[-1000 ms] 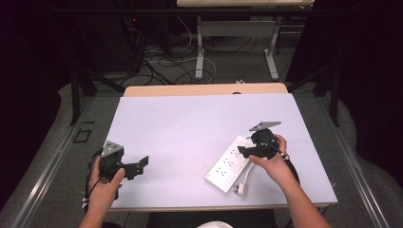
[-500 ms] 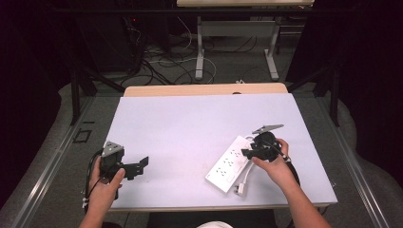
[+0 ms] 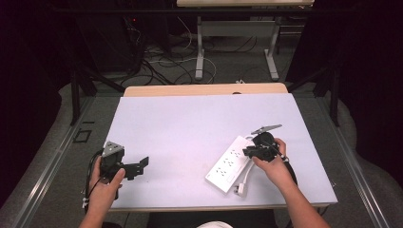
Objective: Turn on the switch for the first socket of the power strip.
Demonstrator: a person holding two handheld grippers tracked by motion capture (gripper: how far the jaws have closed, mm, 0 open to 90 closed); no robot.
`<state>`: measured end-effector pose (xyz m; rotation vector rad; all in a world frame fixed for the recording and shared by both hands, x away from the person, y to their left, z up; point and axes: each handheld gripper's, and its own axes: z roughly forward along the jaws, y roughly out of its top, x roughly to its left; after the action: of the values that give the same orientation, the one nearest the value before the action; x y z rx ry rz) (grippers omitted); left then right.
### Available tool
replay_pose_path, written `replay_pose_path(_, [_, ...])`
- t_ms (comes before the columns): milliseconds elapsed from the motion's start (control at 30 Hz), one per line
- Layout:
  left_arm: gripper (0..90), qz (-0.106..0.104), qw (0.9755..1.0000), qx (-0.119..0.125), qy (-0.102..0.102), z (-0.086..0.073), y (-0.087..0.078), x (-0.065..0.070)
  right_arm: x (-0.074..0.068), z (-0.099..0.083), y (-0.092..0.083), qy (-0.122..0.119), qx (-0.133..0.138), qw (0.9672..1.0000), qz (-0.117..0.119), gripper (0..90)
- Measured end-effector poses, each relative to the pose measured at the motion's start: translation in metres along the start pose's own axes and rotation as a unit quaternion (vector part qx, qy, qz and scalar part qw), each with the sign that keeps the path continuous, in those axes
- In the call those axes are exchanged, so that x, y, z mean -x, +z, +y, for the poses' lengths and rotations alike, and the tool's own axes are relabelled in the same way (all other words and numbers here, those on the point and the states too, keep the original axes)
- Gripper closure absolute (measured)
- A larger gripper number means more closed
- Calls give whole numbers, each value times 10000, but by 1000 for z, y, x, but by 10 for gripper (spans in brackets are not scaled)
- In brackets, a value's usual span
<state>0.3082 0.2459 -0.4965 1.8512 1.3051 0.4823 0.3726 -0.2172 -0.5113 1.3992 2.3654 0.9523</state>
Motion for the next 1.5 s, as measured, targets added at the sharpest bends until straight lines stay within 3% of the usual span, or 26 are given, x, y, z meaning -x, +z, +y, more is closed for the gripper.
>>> replay_pose_path(567, [7,1,10000,-12,-11,-1,1,-1,5,-4,8,55,-190,9998,26,820])
replay_pose_path(767, [7,-19,10000,-19,-16,-1,1,-1,1,-4,10,69,-221,9996,182,847])
replay_pose_path(1200, [7,-3,10000,-20,0,-1,1,-1,0,-4,9,-112,-204,9997,61,895])
replay_pose_path(1500, [7,-2,10000,-24,8,-1,1,-1,0,-5,9,-10,-178,9998,105,900])
